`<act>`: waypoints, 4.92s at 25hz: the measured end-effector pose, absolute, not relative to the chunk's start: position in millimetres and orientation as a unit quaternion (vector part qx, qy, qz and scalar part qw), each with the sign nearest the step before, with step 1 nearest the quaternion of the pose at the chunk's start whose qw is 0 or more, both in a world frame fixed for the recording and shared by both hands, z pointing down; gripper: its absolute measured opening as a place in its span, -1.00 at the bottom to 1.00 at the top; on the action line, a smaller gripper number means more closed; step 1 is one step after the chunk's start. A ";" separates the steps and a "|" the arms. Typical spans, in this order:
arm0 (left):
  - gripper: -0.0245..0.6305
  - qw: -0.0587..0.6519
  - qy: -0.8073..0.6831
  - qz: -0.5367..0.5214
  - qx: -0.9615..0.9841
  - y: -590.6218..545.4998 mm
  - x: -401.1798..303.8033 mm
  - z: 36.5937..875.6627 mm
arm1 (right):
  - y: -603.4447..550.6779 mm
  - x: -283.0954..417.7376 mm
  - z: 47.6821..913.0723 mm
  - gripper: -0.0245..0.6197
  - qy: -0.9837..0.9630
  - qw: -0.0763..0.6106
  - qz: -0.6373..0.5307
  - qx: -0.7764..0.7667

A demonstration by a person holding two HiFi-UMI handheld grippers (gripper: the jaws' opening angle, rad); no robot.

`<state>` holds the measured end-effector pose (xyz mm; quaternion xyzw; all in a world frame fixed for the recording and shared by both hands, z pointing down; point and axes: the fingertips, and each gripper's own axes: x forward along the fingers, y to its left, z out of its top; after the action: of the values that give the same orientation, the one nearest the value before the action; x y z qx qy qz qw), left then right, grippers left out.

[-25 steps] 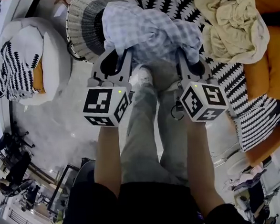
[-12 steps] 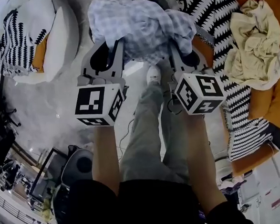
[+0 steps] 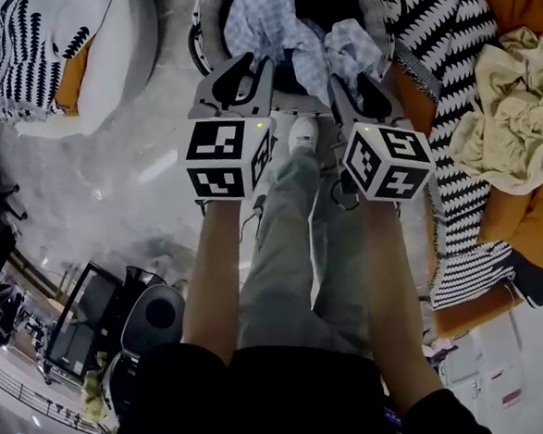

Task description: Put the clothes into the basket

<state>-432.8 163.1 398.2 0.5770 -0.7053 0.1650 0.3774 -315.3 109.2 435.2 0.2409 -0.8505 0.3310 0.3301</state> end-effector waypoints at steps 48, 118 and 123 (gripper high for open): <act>-0.90 0.321 -0.448 0.229 0.802 24.9 -52.5 379.3 | 62.2 99.3 414.0 -0.87 -0.694 0.141 0.410 0.575; -0.78 0.311 -0.279 0.388 0.822 -199.0 64.4 510.4 | -71.1 186.3 516.4 -0.77 -0.537 0.106 0.532 0.646; -0.79 0.320 -0.271 0.343 0.840 -169.3 67.0 482.2 | -70.6 179.9 501.9 -0.84 -0.569 0.095 0.527 0.624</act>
<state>67.0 -169.3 482.2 0.8405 -0.2709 0.3432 0.3201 179.9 -70.6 501.9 0.6243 -0.5690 0.5269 0.0948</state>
